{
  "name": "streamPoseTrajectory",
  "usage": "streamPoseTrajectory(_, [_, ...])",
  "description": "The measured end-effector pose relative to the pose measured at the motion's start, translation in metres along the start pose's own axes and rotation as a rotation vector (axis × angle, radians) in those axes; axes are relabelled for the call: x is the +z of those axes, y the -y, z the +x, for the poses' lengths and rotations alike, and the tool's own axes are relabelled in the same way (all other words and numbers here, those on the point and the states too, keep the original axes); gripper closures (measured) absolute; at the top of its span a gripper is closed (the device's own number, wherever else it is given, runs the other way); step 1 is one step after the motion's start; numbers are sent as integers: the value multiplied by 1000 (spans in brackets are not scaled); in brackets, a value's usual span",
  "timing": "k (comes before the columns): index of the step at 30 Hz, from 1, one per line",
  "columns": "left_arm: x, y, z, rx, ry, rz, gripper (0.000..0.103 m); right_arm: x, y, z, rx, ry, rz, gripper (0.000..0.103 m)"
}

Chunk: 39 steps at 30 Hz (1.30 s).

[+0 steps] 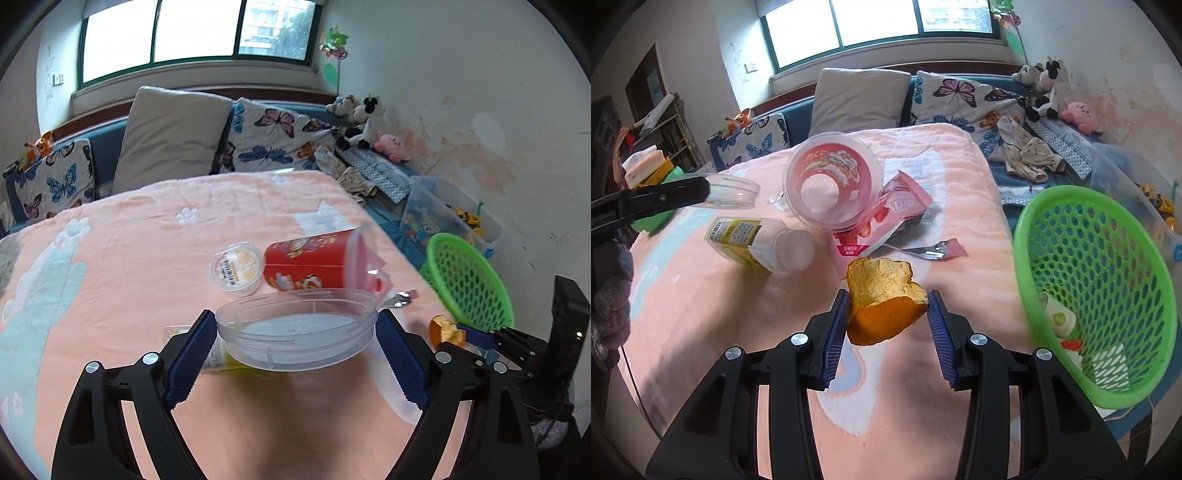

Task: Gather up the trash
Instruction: 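Carry the cake and clear cup to the green basket and open both grippers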

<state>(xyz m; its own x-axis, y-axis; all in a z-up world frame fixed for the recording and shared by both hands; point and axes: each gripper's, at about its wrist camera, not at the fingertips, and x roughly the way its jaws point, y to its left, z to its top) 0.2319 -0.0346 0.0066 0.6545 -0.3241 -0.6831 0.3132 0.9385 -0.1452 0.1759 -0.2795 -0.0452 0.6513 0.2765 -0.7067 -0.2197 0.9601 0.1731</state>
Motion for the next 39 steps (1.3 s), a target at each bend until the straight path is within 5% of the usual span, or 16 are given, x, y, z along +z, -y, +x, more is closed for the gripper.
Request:
streamPoseTrajectory(10, [6,52,-8,-72,19,70,19,-5,30,-30,-48,39,43,59])
streamPoseTrajectory(34, [32,183,69,-189,-62,190,19,-20,163,-49,-290,25,194,58])
streamPoseTrajectory(39, [34,196,88,-213,-89,178,19,-27,176,-48,-300,22,232,48])
